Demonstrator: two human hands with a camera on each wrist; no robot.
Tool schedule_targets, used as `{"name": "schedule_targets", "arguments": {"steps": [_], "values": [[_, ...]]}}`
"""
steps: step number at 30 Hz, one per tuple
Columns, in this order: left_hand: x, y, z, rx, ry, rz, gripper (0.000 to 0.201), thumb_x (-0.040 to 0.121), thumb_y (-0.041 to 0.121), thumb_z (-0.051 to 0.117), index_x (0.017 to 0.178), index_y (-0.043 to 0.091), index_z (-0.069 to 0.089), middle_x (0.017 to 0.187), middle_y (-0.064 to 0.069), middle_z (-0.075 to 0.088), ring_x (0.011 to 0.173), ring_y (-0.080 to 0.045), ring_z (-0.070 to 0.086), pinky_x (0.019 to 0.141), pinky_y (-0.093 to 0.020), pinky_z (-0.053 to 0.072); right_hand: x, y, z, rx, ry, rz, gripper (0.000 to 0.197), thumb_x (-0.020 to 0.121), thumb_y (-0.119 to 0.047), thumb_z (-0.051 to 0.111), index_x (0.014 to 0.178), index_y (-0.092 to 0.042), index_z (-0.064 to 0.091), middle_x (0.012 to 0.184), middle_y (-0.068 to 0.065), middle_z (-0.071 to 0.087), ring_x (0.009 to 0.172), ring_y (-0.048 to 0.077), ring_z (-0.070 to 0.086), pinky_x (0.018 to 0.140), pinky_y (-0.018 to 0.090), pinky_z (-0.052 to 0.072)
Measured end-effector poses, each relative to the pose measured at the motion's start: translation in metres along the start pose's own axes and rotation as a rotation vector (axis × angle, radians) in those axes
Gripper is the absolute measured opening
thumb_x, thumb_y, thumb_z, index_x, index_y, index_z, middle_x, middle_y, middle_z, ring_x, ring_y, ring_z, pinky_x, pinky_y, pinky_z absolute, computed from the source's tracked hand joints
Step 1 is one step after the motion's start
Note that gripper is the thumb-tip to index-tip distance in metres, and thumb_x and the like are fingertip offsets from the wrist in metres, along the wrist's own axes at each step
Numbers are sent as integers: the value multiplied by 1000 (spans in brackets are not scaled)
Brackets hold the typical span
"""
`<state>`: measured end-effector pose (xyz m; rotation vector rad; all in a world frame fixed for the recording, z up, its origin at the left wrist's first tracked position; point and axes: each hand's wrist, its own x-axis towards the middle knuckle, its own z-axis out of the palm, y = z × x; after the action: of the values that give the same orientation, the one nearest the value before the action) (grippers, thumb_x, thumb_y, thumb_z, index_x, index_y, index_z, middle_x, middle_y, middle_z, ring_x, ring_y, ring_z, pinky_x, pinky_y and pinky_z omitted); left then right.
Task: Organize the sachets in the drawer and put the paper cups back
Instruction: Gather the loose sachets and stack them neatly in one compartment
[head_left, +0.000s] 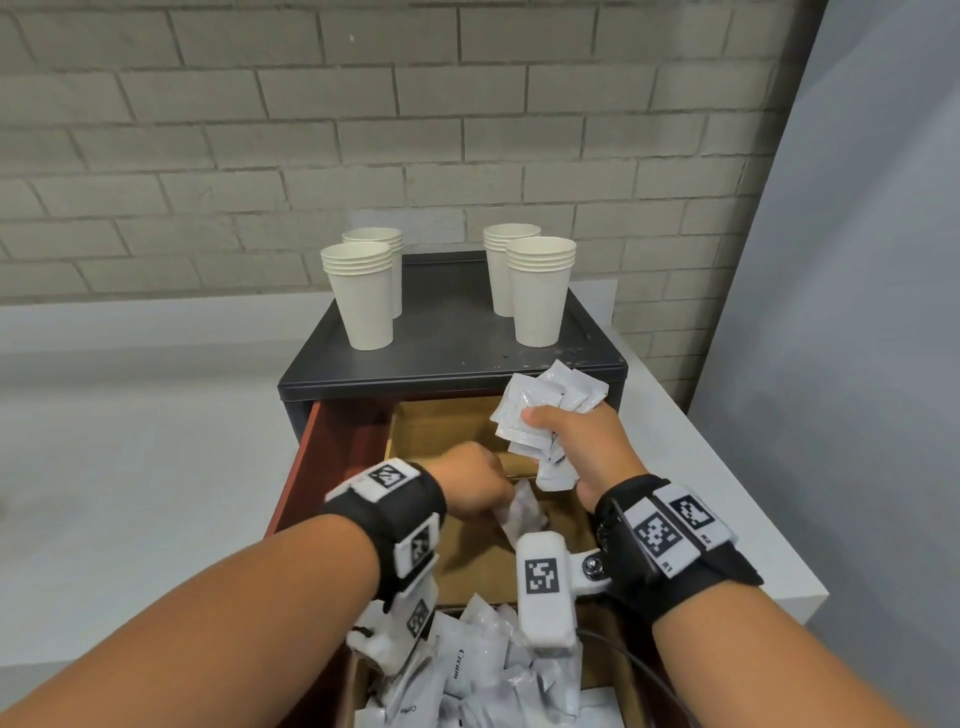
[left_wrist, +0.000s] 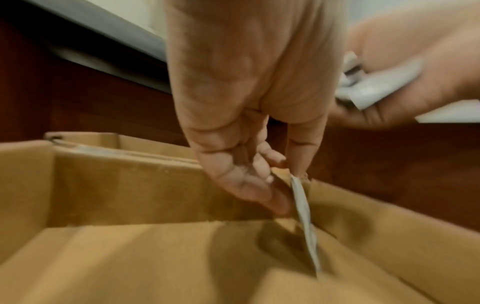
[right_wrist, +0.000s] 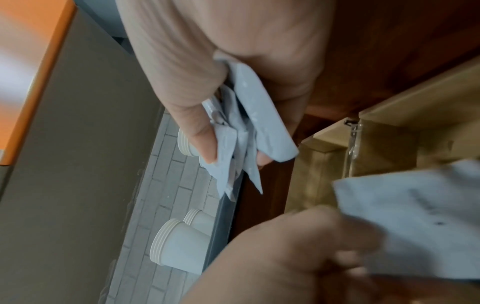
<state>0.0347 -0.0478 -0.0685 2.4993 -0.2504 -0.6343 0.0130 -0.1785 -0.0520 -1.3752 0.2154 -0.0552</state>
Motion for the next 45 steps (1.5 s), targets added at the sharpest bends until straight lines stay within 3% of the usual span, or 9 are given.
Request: {"name": "schedule_targets", "arguments": {"steps": [4,8,13,17,21,30,34,40,45], "values": [[-17,-10,-23,-410,190,-4,7,90,12,58,85,11,62,87,-6,62,69,-17,58,56,-20,49,0,1,3,-31,-71,49,19,84,-8,66,87,-24,57,88,1,65,79,17,64,68,31,54],[-23,-12,-29,-708,319,-9,9,93,18,56,88,14,62,92,-5,66,82,-19,64,70,-28,55,-6,1,12,-26,-195,136,26,85,-11,65,110,-13,60,100,8,67,90,23,66,72,31,54],[-32,-11,-17,-1292,223,-35,15,98,14,47,98,13,61,105,-13,67,101,-29,64,83,-43,55,-10,2,16,37,-307,210,27,85,-8,64,111,-11,60,98,10,68,89,24,67,75,33,54],[-36,-13,-18,-1626,-105,-14,54,97,52,28,113,13,62,115,-17,66,110,-36,59,89,-51,48,-13,5,21,-15,-354,208,20,86,-7,62,105,-12,61,88,6,70,77,18,68,61,27,54],[-42,-19,-21,-1665,-271,70,77,85,71,31,103,7,72,114,-20,67,113,-37,57,99,-53,41,-15,4,29,-91,-391,204,7,89,-11,57,95,-14,60,79,4,66,69,13,66,55,23,51],[-42,-34,-22,-1639,-91,22,26,98,27,44,105,9,61,111,-18,67,105,-34,62,90,-53,48,-7,11,62,-557,-339,6,40,76,-29,65,113,-19,56,113,9,62,99,24,64,90,45,53],[-37,-37,-23,-1638,34,16,25,97,22,48,118,12,56,113,-17,66,102,-34,65,86,-52,52,-2,12,57,-504,-228,-104,62,79,-20,73,129,-22,35,111,-1,56,95,16,62,73,25,55],[-35,-38,-16,-1610,97,28,25,97,26,48,118,16,57,111,-14,68,101,-32,66,86,-51,53,-1,20,54,-564,-150,-221,21,86,-15,65,102,-23,55,112,3,60,91,15,62,70,24,55],[-33,-40,-14,-1552,94,32,29,97,28,47,121,15,57,112,-14,68,100,-32,67,89,-51,53,-2,20,54,-523,-195,-152,30,84,-25,68,111,-23,55,111,1,61,94,16,64,79,32,57]]}}
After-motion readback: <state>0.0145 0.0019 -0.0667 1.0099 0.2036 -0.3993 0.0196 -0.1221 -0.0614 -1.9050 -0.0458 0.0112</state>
